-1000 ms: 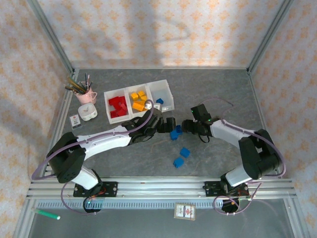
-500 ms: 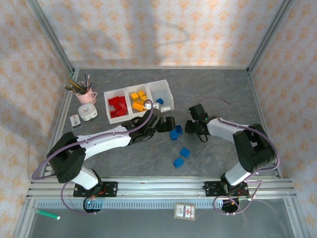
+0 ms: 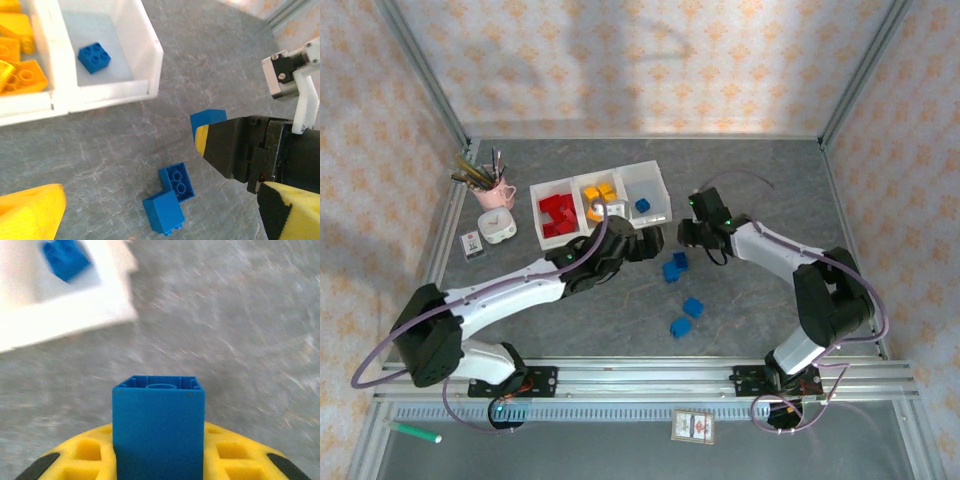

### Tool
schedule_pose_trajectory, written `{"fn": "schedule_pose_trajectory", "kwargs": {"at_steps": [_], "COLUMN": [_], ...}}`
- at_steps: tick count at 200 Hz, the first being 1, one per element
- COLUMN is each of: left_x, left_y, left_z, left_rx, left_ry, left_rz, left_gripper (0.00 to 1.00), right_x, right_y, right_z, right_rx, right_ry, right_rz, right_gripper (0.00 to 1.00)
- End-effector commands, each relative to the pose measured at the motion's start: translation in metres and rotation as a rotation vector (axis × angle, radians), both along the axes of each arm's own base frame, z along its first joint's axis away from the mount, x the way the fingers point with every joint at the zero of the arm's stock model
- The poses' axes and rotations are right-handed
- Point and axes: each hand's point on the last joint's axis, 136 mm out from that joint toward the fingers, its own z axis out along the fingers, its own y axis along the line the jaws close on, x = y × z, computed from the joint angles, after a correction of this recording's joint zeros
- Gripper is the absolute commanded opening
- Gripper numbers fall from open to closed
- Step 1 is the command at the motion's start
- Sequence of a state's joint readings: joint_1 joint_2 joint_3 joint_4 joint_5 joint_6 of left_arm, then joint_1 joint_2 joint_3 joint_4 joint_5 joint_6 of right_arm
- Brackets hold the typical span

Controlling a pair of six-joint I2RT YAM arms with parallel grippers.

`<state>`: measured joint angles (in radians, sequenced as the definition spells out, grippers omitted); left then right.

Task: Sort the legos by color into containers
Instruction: Place the lego in the container, then pick up the lego from the center of the table.

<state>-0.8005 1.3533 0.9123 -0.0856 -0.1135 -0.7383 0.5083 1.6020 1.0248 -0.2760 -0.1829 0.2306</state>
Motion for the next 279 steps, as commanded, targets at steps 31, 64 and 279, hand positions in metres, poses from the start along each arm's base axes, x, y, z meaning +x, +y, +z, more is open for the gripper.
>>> {"fn": "schedule_pose_trajectory", "kwargs": {"at_steps": [31,64,279], "left_x": [0.001,0.004,-0.007], "left_y": [0.065,0.088,0.069], "left_z": [0.001,0.001,-0.011], "left_rx": [0.007,0.012,-0.035], "left_ry": [0.011,0.010,0.046], "left_rz": [0.175,0.226,0.127], "left_gripper": [0.99,0.99,0.99], "right_x": [0.042,0.084,0.033], "right_y": [0.056,0.075,0.030], "right_z": [0.026,0.030,0.032], "right_rx": [-0.047,-0.092,-0.119], "right_ry": [-0.096,-0.161,-0.111], "right_rz": [0.080,0.059,-0.018], "right_gripper": [0.24,0.25,0.66]}}
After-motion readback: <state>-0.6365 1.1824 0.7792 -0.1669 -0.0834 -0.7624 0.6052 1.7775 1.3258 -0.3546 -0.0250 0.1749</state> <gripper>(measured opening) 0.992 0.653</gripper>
